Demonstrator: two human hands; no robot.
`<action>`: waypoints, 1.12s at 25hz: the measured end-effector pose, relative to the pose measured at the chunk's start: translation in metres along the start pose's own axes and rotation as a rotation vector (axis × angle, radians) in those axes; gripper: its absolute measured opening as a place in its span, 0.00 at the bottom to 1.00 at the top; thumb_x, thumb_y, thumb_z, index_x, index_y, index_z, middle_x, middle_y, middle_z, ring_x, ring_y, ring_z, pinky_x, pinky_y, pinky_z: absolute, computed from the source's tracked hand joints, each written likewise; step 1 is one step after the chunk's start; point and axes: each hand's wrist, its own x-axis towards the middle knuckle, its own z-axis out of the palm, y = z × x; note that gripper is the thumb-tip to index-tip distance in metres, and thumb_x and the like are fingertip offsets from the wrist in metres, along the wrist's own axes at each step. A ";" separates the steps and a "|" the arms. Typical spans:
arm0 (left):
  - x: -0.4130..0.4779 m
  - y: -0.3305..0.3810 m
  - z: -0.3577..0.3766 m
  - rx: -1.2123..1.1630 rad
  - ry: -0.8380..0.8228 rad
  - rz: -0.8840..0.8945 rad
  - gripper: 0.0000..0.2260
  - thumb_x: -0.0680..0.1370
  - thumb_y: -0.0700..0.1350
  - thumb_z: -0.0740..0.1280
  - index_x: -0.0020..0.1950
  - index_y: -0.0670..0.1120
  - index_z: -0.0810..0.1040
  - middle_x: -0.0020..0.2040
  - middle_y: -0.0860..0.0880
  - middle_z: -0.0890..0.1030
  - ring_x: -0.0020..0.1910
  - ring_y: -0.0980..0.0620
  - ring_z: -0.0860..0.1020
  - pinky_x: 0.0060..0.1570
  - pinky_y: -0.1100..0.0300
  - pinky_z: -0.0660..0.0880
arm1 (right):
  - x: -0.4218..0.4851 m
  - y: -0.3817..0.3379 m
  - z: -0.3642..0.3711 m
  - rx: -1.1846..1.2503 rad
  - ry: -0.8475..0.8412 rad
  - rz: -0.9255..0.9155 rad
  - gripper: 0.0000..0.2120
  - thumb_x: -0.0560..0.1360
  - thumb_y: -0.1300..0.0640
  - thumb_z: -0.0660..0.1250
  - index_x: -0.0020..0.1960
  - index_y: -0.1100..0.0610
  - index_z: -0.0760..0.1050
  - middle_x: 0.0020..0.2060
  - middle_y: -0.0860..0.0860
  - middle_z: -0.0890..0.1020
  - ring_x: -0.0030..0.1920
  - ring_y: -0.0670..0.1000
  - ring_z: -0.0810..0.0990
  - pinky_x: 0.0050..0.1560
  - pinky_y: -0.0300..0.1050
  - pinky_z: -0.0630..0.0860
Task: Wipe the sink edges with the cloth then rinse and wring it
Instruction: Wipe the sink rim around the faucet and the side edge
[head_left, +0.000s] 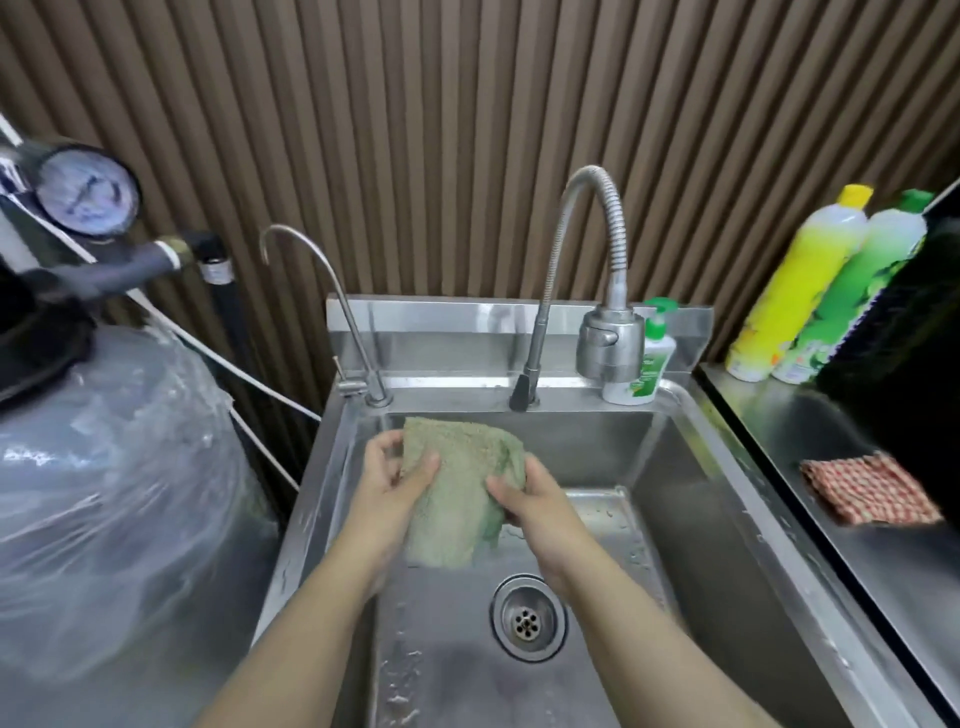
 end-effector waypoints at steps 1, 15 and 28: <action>0.006 -0.004 -0.004 0.004 0.028 -0.037 0.13 0.76 0.41 0.66 0.59 0.47 0.69 0.47 0.47 0.79 0.47 0.47 0.79 0.42 0.57 0.76 | 0.011 0.007 0.004 0.010 0.056 0.028 0.10 0.77 0.64 0.63 0.56 0.54 0.73 0.50 0.50 0.82 0.44 0.44 0.80 0.38 0.34 0.74; 0.181 -0.031 -0.001 0.736 0.324 0.111 0.15 0.75 0.37 0.65 0.61 0.44 0.75 0.57 0.44 0.78 0.55 0.44 0.76 0.54 0.52 0.73 | 0.203 0.009 0.020 -0.763 0.380 -0.123 0.23 0.75 0.62 0.65 0.69 0.57 0.66 0.64 0.54 0.71 0.64 0.54 0.70 0.61 0.46 0.68; 0.139 -0.051 -0.098 1.382 0.073 0.365 0.29 0.76 0.58 0.45 0.71 0.45 0.65 0.73 0.47 0.66 0.75 0.49 0.53 0.71 0.46 0.51 | 0.219 0.065 0.087 -1.445 -0.034 -0.436 0.26 0.81 0.45 0.39 0.77 0.51 0.41 0.77 0.51 0.46 0.76 0.54 0.40 0.74 0.56 0.38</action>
